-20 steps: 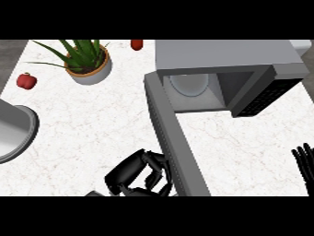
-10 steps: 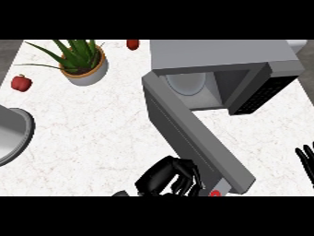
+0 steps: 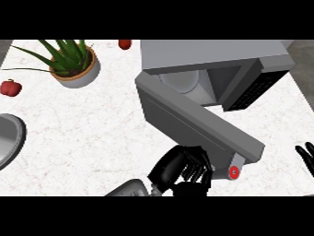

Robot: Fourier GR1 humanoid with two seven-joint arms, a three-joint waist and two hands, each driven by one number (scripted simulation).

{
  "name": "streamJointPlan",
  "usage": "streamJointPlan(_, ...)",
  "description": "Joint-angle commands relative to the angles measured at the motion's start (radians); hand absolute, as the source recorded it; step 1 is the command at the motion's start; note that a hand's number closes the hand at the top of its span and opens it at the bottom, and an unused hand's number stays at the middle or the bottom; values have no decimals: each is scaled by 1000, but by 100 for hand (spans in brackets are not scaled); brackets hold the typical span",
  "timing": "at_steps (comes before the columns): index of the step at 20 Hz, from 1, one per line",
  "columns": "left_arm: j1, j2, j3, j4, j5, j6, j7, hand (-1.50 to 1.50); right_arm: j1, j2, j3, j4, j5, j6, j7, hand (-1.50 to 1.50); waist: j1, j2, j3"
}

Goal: Pick up the milk, place it into the microwave and close the microwave

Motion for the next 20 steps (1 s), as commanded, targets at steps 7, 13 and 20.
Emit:
streamJointPlan(7,-197,-26,12,49,169,239,-40,150,8,-42,40,-161,-78,2,109,-150,-60,12,-4)
streamJointPlan(13,-323,-26,41,147,259,296,-54,150,8,-57,40,-220,-128,-36,170,-150,-81,20,-2)
streamJointPlan(20,-428,-27,86,251,379,297,-89,150,-10,-82,24,-242,-178,-68,223,-150,-105,35,0)
